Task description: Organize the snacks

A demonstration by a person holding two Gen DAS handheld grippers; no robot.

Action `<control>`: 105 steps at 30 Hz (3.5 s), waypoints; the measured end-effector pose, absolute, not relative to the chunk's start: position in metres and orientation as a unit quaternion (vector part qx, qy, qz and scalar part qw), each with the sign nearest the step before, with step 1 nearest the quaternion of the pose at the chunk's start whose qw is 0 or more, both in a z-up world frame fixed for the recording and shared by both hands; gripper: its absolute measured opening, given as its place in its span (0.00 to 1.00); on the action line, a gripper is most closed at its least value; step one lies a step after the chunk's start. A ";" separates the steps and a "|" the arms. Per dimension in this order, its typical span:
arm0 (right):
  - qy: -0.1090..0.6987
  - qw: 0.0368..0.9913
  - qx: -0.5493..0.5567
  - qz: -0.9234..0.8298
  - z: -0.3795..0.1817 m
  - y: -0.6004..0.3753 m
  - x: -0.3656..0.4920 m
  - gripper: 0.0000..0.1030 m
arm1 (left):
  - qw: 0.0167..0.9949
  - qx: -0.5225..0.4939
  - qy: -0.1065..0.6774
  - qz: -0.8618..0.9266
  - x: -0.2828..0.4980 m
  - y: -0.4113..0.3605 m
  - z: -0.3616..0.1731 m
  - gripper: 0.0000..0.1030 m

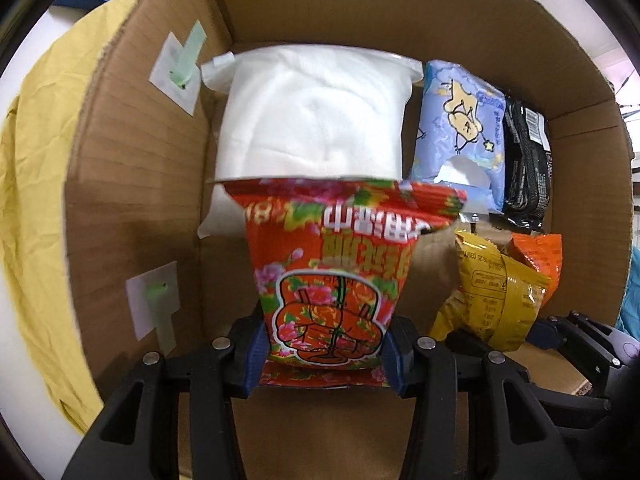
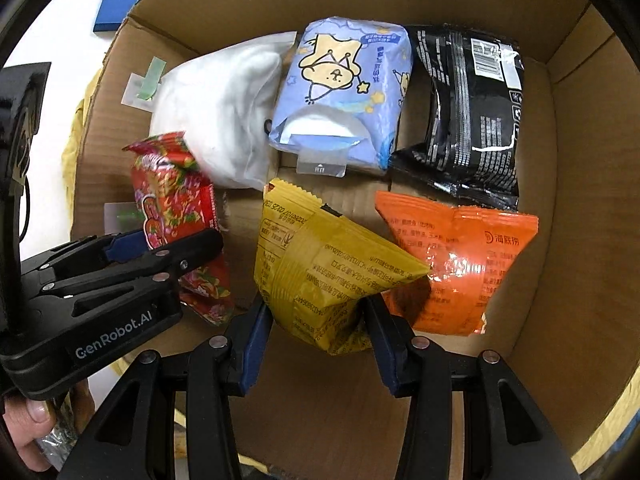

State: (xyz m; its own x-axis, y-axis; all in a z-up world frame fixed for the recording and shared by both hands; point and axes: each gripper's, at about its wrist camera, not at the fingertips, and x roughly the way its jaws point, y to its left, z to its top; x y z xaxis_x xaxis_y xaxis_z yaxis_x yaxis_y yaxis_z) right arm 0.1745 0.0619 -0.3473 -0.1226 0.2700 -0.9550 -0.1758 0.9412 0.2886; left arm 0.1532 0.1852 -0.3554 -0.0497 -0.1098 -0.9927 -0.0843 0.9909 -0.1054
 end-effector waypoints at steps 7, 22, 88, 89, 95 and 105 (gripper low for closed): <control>0.735 0.657 0.029 0.164 -0.356 0.072 0.182 0.51 | 0.675 -0.076 0.733 -0.016 0.160 0.187 -0.364 0.44; 0.734 0.663 0.027 0.143 -0.362 0.058 0.188 0.60 | 0.680 -0.060 0.731 0.001 0.169 0.196 -0.352 0.53; 0.540 0.838 0.035 0.075 0.011 -0.057 0.005 1.00 | 0.863 -0.050 0.503 0.013 -0.018 0.154 -0.018 0.95; 0.540 0.838 0.034 0.076 0.011 -0.056 0.004 1.00 | 0.863 -0.051 0.503 0.013 -0.019 0.155 -0.018 0.95; 0.535 0.841 0.029 0.072 0.016 -0.056 0.000 1.00 | 0.861 -0.051 0.506 0.010 -0.021 0.153 -0.019 0.95; 0.534 0.842 0.027 0.066 0.019 -0.057 0.000 1.00 | 0.861 -0.053 0.506 0.010 -0.022 0.153 -0.018 0.95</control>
State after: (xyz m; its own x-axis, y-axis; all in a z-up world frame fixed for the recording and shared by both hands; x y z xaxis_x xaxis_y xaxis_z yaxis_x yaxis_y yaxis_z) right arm 0.0001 -0.0571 0.0193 0.4205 0.1406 -0.8963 -0.0820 0.9898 0.1169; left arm -0.0223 0.1532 -0.0180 0.4885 -0.0359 -0.8718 -0.0707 0.9942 -0.0806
